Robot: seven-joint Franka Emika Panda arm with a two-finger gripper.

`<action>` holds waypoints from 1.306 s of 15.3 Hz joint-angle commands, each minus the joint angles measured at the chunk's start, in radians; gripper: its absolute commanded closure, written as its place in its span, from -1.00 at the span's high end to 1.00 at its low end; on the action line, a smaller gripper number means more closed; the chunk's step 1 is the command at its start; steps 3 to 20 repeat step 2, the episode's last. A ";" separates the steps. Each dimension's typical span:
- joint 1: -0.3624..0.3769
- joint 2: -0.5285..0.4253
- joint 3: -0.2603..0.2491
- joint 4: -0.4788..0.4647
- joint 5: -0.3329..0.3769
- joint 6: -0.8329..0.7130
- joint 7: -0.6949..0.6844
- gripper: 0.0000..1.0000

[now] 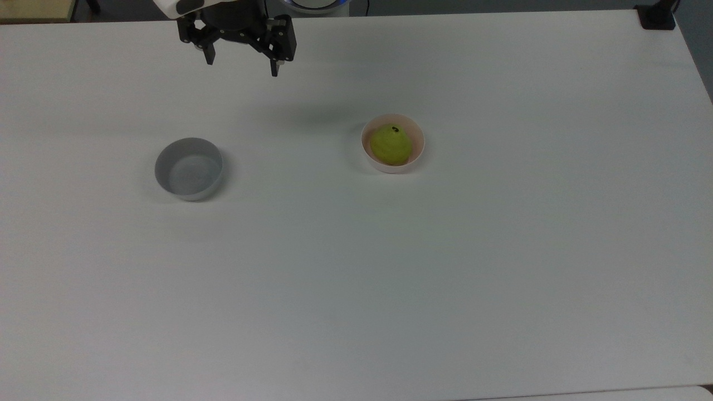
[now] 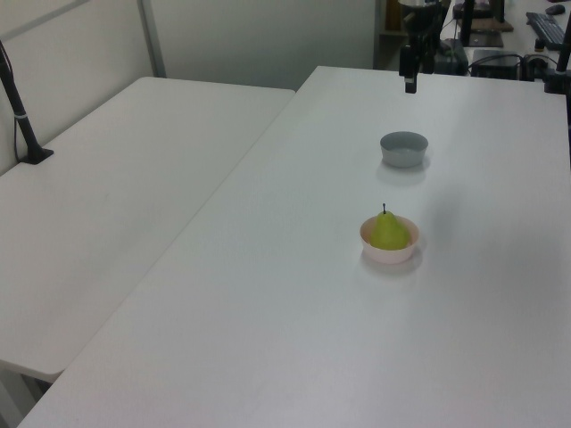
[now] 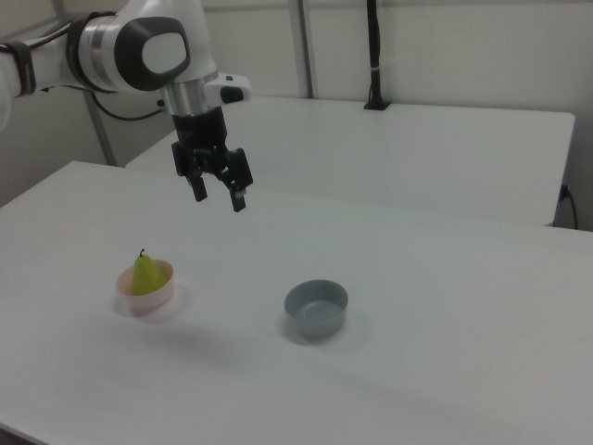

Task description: Place the pear in the bowl

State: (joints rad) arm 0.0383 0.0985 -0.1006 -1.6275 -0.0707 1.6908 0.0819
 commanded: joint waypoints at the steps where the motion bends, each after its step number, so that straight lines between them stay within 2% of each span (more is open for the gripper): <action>1: 0.011 -0.003 -0.014 0.006 -0.014 -0.014 0.027 1.00; 20: 0.011 -0.003 -0.017 0.006 -0.014 -0.014 0.027 1.00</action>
